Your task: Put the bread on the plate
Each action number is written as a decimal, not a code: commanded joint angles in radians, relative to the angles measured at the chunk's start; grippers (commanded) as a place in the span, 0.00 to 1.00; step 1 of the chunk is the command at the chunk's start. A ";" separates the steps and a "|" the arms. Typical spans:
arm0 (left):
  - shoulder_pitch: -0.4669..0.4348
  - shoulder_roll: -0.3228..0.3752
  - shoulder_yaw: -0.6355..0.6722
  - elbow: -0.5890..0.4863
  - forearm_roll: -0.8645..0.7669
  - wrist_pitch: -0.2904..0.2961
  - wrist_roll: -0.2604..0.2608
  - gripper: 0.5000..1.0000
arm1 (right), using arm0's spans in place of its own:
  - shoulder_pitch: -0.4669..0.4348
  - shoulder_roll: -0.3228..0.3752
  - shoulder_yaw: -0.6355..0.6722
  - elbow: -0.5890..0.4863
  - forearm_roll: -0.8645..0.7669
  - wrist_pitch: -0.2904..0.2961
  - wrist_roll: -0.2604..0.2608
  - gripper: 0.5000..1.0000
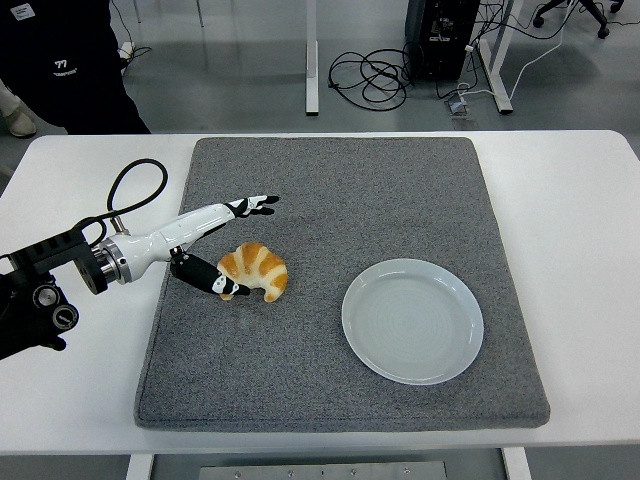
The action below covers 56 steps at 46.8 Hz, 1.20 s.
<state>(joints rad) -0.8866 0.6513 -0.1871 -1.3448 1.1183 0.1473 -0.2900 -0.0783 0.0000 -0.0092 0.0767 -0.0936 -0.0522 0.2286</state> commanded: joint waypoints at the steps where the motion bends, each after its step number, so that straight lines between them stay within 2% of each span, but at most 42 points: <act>1: 0.008 -0.004 0.000 0.015 0.000 0.012 0.000 0.92 | 0.000 0.000 0.000 0.000 0.000 0.000 0.000 1.00; 16: 0.028 -0.009 0.000 0.059 0.001 0.037 -0.015 0.92 | 0.000 0.000 0.000 0.000 0.000 0.000 0.000 1.00; 56: 0.041 -0.133 0.002 0.205 0.001 0.049 -0.052 0.92 | 0.000 0.000 0.000 0.000 0.000 0.000 0.000 1.00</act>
<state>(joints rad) -0.8451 0.5293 -0.1854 -1.1518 1.1198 0.1965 -0.3408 -0.0782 0.0000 -0.0092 0.0767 -0.0937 -0.0522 0.2284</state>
